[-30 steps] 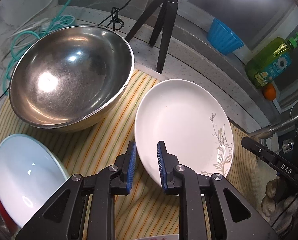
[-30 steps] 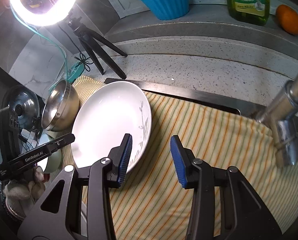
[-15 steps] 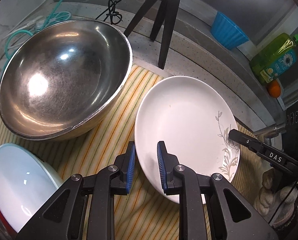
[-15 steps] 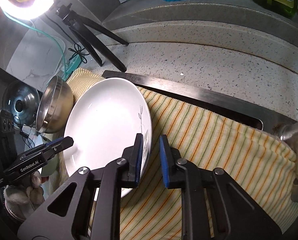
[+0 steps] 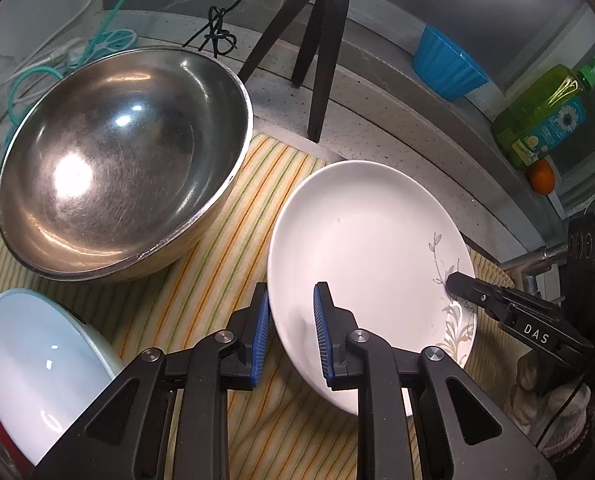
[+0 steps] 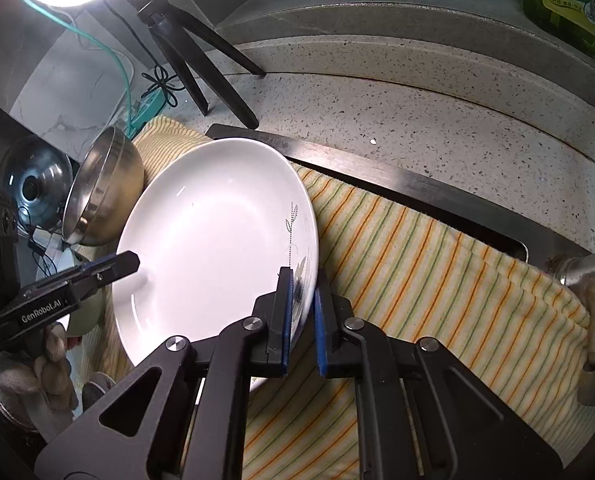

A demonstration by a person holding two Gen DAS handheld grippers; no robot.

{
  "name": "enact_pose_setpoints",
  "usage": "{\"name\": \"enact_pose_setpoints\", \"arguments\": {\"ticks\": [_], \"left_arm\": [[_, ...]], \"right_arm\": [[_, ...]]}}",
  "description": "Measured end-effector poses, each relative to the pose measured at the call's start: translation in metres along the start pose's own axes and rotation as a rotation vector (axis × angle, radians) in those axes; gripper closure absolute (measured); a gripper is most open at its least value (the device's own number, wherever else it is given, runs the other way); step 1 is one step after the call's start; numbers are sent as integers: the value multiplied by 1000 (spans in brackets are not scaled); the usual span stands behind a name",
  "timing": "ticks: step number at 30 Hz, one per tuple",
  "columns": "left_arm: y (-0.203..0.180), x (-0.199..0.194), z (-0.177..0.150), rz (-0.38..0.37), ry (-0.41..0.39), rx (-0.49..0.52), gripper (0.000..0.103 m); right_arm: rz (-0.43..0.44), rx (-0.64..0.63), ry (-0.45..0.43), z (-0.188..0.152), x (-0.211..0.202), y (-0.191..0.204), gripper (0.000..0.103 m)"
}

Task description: Organize plates and bowls

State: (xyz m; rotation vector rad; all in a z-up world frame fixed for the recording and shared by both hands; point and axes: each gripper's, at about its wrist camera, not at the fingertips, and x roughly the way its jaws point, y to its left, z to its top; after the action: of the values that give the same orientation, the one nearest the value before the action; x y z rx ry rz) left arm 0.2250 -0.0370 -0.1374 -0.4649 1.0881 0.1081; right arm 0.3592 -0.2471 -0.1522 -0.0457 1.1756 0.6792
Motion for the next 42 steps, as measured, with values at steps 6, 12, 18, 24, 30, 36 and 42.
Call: {"name": "enact_pose_setpoints", "arguments": {"ticks": [6, 12, 18, 24, 30, 36, 42], "left_arm": [[-2, -6, -4, -19, -16, 26, 84], [-2, -14, -12, -42, -30, 47, 84], [-3, -33, -23, -67, -49, 60, 84], [-2, -55, -38, -88, -74, 72, 84], [5, -77, -56, -100, -96, 83, 84], [18, -94, -76, -107, -110, 78, 84], [31, -106, -93, -117, -104, 84, 84]], "right_arm": [[4, 14, -20, -10, -13, 0, 93], [-3, 18, -39, -25, -29, 4, 93], [1, 20, -63, -39, -51, 13, 93], [5, 16, -95, -60, -74, 28, 93], [18, 12, -100, -87, -89, 46, 93], [40, -7, -103, -112, -101, 67, 91], [44, -4, -92, -135, -104, 84, 91]]}}
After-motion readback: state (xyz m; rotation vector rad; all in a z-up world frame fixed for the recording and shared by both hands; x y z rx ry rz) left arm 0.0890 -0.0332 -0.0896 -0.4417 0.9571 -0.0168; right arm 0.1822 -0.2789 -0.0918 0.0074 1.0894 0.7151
